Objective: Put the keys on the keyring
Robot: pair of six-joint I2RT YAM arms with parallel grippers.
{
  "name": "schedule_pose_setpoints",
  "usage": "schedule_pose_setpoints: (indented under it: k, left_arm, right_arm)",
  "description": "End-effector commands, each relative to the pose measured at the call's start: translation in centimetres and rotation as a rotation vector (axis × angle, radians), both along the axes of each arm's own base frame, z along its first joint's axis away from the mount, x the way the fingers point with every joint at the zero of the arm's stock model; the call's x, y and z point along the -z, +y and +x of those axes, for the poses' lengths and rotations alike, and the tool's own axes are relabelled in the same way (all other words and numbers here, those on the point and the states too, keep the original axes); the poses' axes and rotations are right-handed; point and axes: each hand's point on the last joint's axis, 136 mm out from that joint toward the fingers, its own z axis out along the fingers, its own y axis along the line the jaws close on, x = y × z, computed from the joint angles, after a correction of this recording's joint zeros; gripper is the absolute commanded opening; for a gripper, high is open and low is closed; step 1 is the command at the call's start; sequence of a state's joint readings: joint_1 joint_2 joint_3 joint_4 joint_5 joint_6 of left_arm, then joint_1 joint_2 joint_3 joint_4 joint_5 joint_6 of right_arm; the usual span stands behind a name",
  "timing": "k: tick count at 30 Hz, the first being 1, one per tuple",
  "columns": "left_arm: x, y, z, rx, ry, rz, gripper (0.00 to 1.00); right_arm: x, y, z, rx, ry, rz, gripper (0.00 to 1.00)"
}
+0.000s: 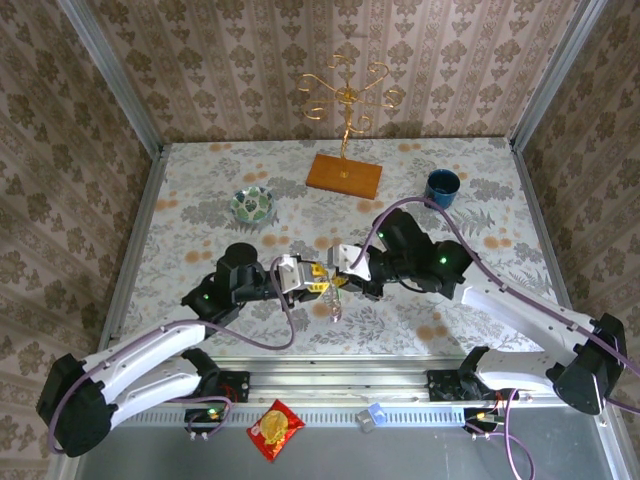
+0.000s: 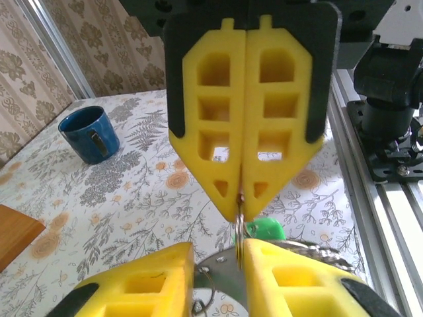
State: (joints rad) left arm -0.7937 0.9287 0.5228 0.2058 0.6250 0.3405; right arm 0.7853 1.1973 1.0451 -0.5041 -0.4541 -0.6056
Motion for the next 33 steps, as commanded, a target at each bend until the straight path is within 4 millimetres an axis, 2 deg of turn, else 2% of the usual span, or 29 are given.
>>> schedule_pose_setpoints:
  k: [1, 4, 7, 9, 12, 15, 19, 30, 33]
  left_arm:
    - [-1.1, -0.6, -0.6, 0.062, -0.025, 0.0, 0.2]
    - [-1.4, -0.7, -0.7, 0.076, -0.021, -0.002, 0.14]
    - [-1.8, -0.7, -0.9, 0.085, -0.022, -0.014, 0.02]
    - [-1.9, -0.5, -1.0, 0.089, -0.016, -0.022, 0.0]
    - [-2.1, -0.4, -1.2, 0.088, -0.01, -0.048, 0.0]
    - [-2.5, -0.4, -1.1, 0.082, -0.009, -0.094, 0.0]
    - [-2.5, -0.4, -1.1, 0.078, 0.002, -0.127, 0.0]
    - [-2.5, -0.5, -0.9, 0.081, 0.001, -0.155, 0.0]
    - [-2.4, -0.5, -1.0, 0.084, 0.005, -0.157, 0.0]
  right_arm:
    - [-0.2, -0.1, -0.2, -0.029, -0.055, -0.068, 0.0]
    - [-0.2, 0.2, -0.5, -0.047, -0.07, -0.092, 0.0]
    - [-0.1, 0.2, -0.3, -0.033, -0.077, -0.095, 0.0]
    - [-0.7, -0.1, 0.2, 0.008, -0.076, -0.046, 0.0]
    - [-2.1, -0.8, 1.1, 0.086, -0.034, 0.09, 0.24]
    - [-2.0, -1.3, 0.9, 0.12, 0.033, 0.168, 0.32]
    - [-0.6, -1.6, 0.6, 0.15, 0.079, 0.175, 0.34]
    - [0.2, -1.2, 0.3, 0.139, 0.118, 0.202, 0.35]
    - [0.1, -1.2, 0.3, 0.142, 0.115, 0.202, 0.29]
